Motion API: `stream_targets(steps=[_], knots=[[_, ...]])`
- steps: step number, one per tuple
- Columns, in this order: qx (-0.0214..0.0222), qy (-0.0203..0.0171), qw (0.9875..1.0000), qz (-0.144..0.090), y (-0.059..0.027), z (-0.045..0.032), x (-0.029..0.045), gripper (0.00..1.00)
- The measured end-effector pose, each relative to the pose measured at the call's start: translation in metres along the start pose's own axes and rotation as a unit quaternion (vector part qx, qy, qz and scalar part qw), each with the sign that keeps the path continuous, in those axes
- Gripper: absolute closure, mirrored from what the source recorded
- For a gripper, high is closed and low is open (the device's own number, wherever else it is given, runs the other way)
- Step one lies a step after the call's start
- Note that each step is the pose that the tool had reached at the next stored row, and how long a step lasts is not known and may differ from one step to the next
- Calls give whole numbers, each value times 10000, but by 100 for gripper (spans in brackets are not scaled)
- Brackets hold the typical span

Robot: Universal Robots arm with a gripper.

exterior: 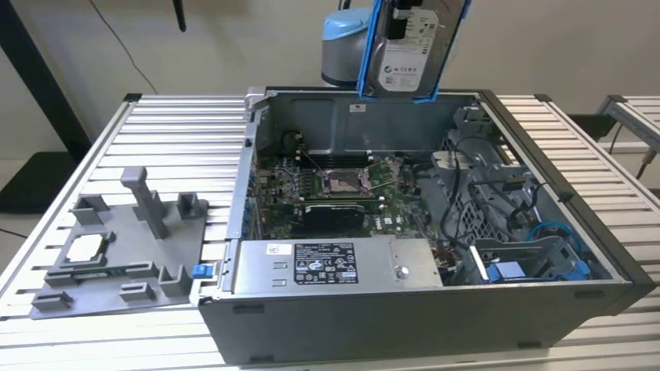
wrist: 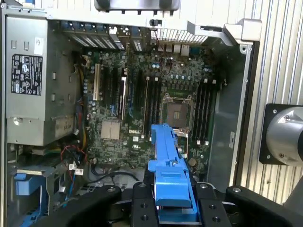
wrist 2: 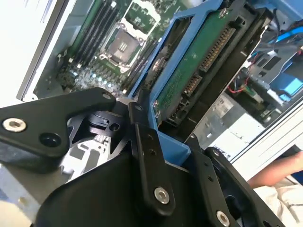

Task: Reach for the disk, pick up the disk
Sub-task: 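Pick up the disk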

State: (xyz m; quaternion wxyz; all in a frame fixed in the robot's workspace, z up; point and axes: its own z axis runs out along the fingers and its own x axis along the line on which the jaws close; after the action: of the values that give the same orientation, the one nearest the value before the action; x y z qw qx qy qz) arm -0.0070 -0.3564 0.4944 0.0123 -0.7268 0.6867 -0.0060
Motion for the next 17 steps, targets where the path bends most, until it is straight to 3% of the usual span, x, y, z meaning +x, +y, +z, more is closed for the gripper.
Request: stream_targets(steps=[5, 12, 17], knots=[[5, 0, 10000, -1, -140, 4, 7, 100], [87, 5, 10000, -3, -220, 6, 12, 100], [260, 14, 9997, -4, -240, 7, 17, 100]])
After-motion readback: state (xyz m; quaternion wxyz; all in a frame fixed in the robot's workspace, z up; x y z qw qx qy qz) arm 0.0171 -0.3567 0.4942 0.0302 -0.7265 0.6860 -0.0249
